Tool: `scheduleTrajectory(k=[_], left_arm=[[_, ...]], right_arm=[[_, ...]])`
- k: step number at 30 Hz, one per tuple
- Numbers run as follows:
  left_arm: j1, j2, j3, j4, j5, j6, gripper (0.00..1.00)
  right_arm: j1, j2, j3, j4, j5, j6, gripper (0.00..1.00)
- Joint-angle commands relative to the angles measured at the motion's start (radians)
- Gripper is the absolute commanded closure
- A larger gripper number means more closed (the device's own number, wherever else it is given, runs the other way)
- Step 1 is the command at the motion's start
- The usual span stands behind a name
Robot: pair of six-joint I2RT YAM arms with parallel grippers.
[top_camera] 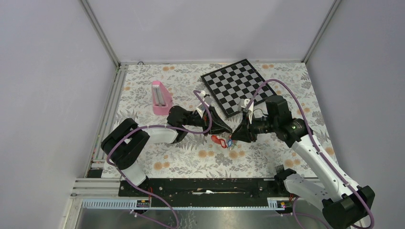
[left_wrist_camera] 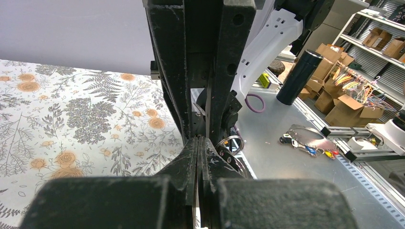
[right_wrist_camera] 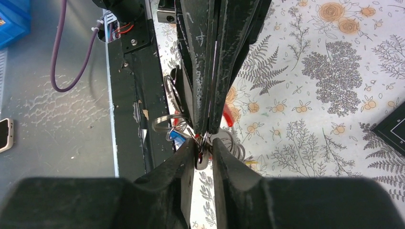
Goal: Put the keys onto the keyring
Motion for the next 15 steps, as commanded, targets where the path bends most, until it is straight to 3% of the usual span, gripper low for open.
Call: scheduleTrajectory(k=[1,10,13,15], left_arm=[[0.004,-0.047,-0.001,0.085,-0.017,0.011,1.0],[0.013,-0.05,-0.001,0.081,-0.02,0.021,1.0],[0.018,-0.053,-0.001,0.076,-0.021,0.026,1.0],[0.022,-0.056,0.0,0.073,-0.021,0.028,1.0]], right_arm=[[-0.008,-0.015,-0.001,-0.005,-0.018,-0.018,0.78],[-0.008,-0.022,-0.002,-0.026,-0.005,-0.036,0.92],[-0.008,-0.029,-0.002,-0.037,0.015,-0.045,0.91],[-0.009,-0.032,-0.002,-0.04,0.026,-0.047,0.84]])
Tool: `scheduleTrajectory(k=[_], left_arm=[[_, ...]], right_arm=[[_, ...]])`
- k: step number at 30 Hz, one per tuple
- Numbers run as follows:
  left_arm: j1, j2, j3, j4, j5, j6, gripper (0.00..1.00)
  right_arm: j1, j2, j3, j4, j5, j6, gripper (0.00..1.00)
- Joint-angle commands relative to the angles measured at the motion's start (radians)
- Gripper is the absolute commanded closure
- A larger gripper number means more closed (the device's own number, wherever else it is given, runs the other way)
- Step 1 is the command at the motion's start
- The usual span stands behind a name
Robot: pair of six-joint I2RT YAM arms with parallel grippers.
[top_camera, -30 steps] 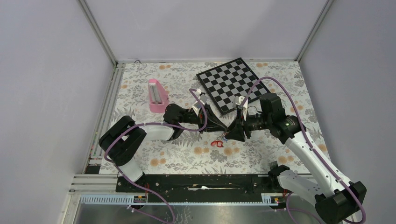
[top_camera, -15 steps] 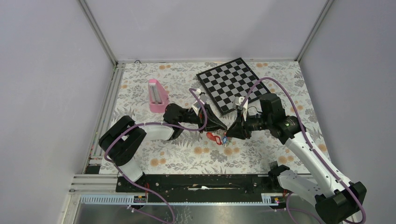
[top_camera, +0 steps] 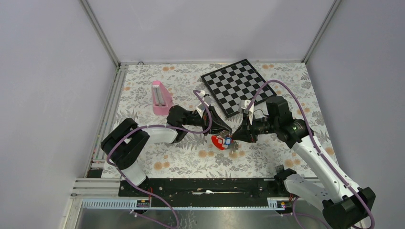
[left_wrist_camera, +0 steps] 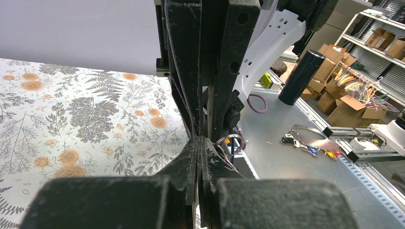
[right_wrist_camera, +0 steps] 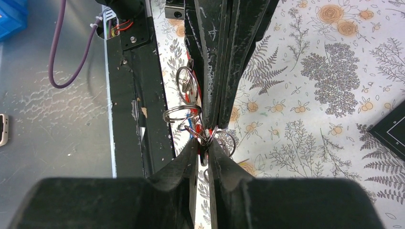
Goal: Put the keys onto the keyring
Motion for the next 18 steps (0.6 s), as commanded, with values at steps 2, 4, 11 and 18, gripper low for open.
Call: scheduleTrajectory(k=[2,4,11,18], left_arm=[[0.014,-0.057,-0.004,0.074,-0.02,0.03,1.0],[0.016,-0.058,-0.007,0.07,-0.02,0.038,1.0],[0.015,-0.057,-0.006,0.067,-0.017,0.039,1.0],[0.017,-0.053,-0.003,0.07,-0.021,0.036,1.0]], right_arm=[[-0.008,-0.027,0.002,-0.026,0.036,-0.02,0.76],[-0.008,-0.028,0.014,-0.036,0.043,-0.023,0.7],[-0.008,-0.032,0.034,-0.054,0.042,-0.034,0.66],[-0.008,-0.019,0.023,-0.033,0.01,-0.025,0.72]])
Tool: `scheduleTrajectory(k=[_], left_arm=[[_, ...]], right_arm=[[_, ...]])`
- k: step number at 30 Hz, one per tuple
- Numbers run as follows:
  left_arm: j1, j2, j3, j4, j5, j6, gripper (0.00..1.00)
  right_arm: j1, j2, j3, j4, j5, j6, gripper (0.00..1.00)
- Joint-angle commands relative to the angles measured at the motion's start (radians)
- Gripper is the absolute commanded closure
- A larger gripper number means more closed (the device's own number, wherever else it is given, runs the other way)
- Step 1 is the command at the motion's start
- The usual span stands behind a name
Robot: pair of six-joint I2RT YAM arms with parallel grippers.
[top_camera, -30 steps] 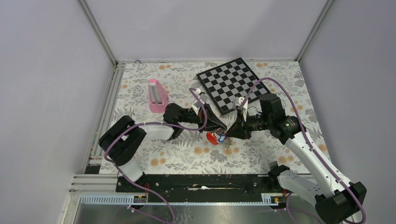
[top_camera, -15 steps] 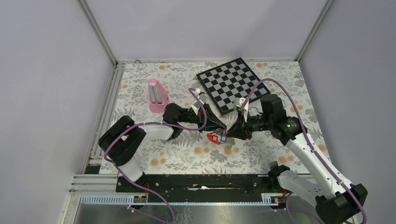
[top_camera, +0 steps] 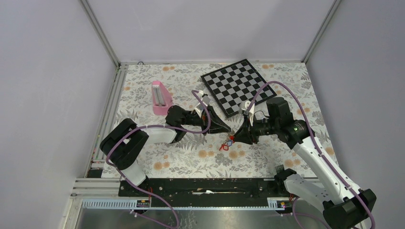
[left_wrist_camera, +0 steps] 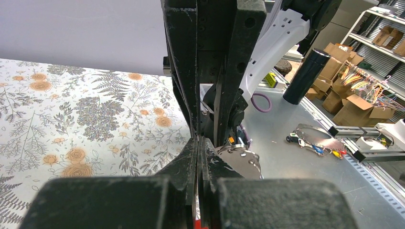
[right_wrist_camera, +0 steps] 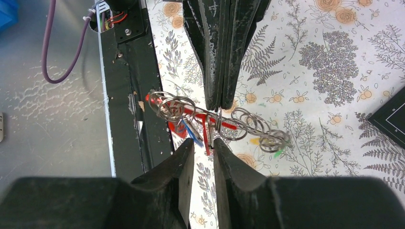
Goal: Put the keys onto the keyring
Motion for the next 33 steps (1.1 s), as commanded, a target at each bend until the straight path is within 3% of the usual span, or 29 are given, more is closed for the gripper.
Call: scheduleTrajectory(k=[1,8,14,19,33], left_arm=[[0.004,-0.044,0.009,0.071,-0.022,0.013,1.0],[0.005,-0.044,0.009,0.075,-0.023,0.007,1.0],[0.004,-0.049,0.008,0.078,-0.022,0.007,1.0],[0.01,-0.05,0.013,0.084,-0.02,-0.001,1.0],[0.021,-0.058,0.027,0.09,-0.022,-0.021,1.0]], right_arm=[[-0.007,0.001,0.02,0.016,-0.029,0.002,0.73],[-0.007,0.02,0.01,0.05,-0.038,0.012,0.77],[-0.007,0.028,0.007,0.056,-0.046,0.006,0.93],[-0.007,0.02,-0.011,0.049,-0.038,-0.006,1.0],[-0.007,0.022,-0.029,0.05,-0.026,-0.012,1.0]])
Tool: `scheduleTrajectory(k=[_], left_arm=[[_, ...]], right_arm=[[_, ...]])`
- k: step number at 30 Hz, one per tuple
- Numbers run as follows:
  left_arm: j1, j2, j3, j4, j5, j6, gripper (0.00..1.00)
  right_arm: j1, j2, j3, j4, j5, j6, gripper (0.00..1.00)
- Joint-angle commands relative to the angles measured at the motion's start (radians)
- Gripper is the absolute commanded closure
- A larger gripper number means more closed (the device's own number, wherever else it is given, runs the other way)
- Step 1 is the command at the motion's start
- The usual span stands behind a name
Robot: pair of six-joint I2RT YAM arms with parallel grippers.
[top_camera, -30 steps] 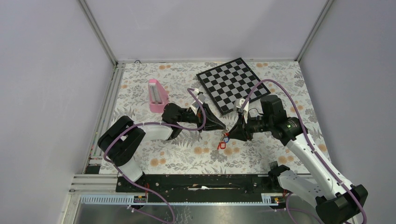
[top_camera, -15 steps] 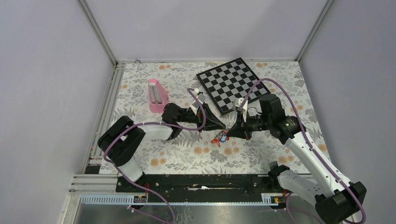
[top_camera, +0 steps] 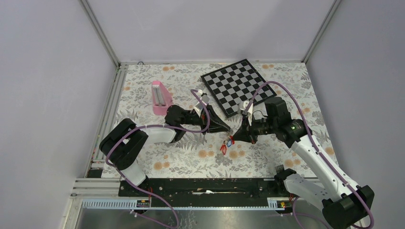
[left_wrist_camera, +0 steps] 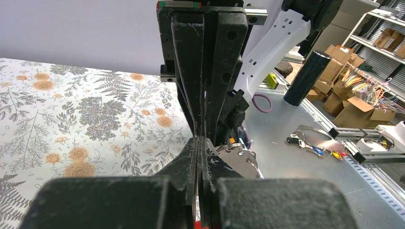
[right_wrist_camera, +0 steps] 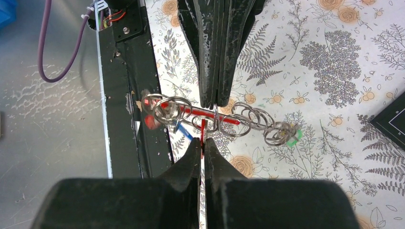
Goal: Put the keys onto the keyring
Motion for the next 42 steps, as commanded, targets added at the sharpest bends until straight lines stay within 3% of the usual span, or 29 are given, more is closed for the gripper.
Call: scheduleTrajectory(k=[1,12,19,23,32,42], left_arm=[[0.008,-0.052,0.029,0.089,-0.024,-0.015,1.0],[0.007,-0.04,0.028,0.087,-0.033,-0.021,1.0],[0.006,-0.042,0.021,0.089,-0.022,-0.018,1.0],[0.006,-0.038,0.02,0.095,-0.018,-0.025,1.0],[0.006,-0.036,0.024,0.095,-0.016,-0.035,1.0],[0.006,-0.031,0.033,0.098,-0.02,-0.043,1.0]], right_arm=[[-0.007,-0.002,-0.013,0.023,-0.017,0.0,1.0],[-0.006,0.037,-0.01,0.078,-0.03,0.043,0.98],[-0.007,0.01,0.03,0.048,-0.001,0.025,0.76],[-0.007,-0.023,0.062,0.012,0.035,0.005,0.7],[-0.007,-0.029,0.116,-0.013,0.025,-0.012,0.69],[-0.007,0.003,0.066,0.042,-0.032,0.018,0.77]])
